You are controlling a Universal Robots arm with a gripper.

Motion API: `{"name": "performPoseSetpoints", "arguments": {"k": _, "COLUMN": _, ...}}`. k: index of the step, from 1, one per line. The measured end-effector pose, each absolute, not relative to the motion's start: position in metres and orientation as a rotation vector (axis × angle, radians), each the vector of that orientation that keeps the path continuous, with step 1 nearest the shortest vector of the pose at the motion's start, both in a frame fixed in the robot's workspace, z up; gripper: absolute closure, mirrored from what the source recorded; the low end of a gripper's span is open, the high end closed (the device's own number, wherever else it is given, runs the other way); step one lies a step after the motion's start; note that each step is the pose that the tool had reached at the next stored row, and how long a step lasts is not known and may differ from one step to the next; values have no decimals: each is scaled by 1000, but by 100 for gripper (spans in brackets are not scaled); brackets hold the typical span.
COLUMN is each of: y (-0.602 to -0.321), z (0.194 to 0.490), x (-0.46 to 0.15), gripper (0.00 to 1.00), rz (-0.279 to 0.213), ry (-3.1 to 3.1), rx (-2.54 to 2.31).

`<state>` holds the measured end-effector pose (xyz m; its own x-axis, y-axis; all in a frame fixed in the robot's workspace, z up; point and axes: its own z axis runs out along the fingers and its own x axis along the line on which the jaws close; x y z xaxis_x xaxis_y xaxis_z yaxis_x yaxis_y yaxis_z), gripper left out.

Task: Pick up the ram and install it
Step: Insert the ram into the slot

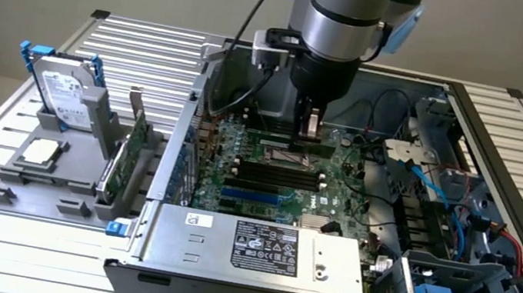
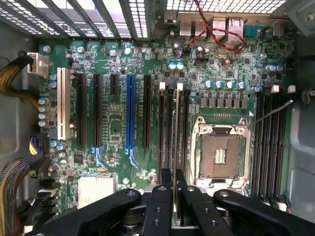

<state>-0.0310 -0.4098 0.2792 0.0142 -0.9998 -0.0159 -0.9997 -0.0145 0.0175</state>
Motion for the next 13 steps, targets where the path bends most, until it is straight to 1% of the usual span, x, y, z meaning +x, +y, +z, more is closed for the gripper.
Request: {"name": "performPoseSetpoints", "arguments": {"k": 13, "y": -414, "z": 264, "x": -31, "gripper": 86, "rz": -34, "ry": -2199, "rx": 2229}}
